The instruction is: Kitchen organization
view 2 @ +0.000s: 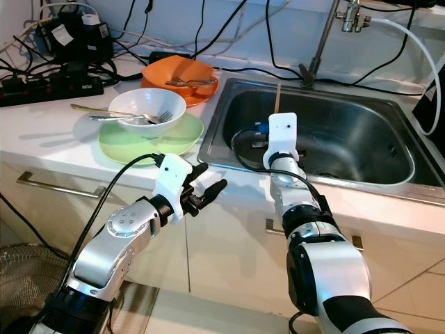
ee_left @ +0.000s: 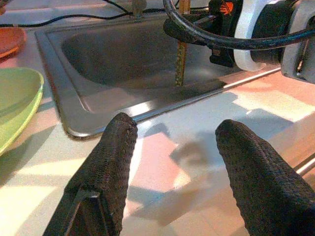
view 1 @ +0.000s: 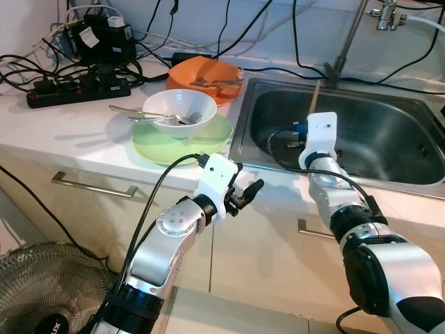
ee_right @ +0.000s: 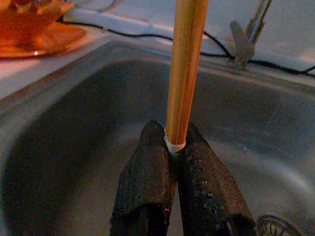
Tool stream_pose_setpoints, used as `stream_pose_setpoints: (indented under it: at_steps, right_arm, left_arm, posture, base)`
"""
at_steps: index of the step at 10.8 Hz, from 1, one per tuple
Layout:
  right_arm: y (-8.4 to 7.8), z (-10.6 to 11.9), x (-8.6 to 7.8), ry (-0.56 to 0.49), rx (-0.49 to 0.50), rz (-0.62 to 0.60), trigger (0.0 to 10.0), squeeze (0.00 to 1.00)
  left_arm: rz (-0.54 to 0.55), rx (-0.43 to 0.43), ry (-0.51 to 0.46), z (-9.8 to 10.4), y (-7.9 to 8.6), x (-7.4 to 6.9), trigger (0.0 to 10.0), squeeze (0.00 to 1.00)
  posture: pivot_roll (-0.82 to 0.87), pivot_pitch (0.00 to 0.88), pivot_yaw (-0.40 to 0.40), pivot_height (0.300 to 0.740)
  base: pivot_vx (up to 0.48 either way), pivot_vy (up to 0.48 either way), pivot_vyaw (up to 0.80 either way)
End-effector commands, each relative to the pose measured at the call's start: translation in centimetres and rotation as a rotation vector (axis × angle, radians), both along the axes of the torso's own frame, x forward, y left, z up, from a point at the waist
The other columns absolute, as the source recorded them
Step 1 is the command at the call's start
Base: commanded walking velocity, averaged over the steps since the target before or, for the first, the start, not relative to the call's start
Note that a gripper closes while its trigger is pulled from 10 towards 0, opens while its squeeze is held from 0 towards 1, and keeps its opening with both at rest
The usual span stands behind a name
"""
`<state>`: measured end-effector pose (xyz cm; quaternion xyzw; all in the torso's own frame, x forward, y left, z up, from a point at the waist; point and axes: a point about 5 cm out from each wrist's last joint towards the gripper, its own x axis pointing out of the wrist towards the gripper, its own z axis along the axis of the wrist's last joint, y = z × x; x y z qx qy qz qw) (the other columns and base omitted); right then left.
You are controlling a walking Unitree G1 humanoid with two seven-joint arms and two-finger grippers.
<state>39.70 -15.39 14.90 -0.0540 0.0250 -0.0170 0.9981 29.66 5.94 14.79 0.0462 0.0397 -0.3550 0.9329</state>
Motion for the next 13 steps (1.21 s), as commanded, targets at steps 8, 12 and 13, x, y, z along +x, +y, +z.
stream_pose_setpoints:
  at_steps: [8,12,13]
  right_arm:
    - [0.29,-0.5,0.03,0.059,0.028,0.001,10.0,1.0]
    - [0.36,-0.33,0.09,0.051,0.021,-0.005,10.0,0.0]
    - [0.44,-0.09,0.15,0.037,0.034,-0.006,10.0,0.0]
  left_arm:
    - [0.002,0.017,-0.023,0.88,0.13,-0.24,10.0,0.0]
    - [0.021,0.013,-0.034,1.06,0.29,-0.06,10.0,0.0]
    - [0.03,0.011,-0.042,1.14,0.35,0.06,10.0,0.0]
  posture:
    - [0.29,0.0,-0.044,0.74]
    - [0.29,0.0,-0.044,0.74]
    - [0.28,0.0,-0.044,0.74]
  base:
    - [0.0,0.0,0.0]
    - [0.0,0.0,0.0]
    - [0.0,0.0,0.0]
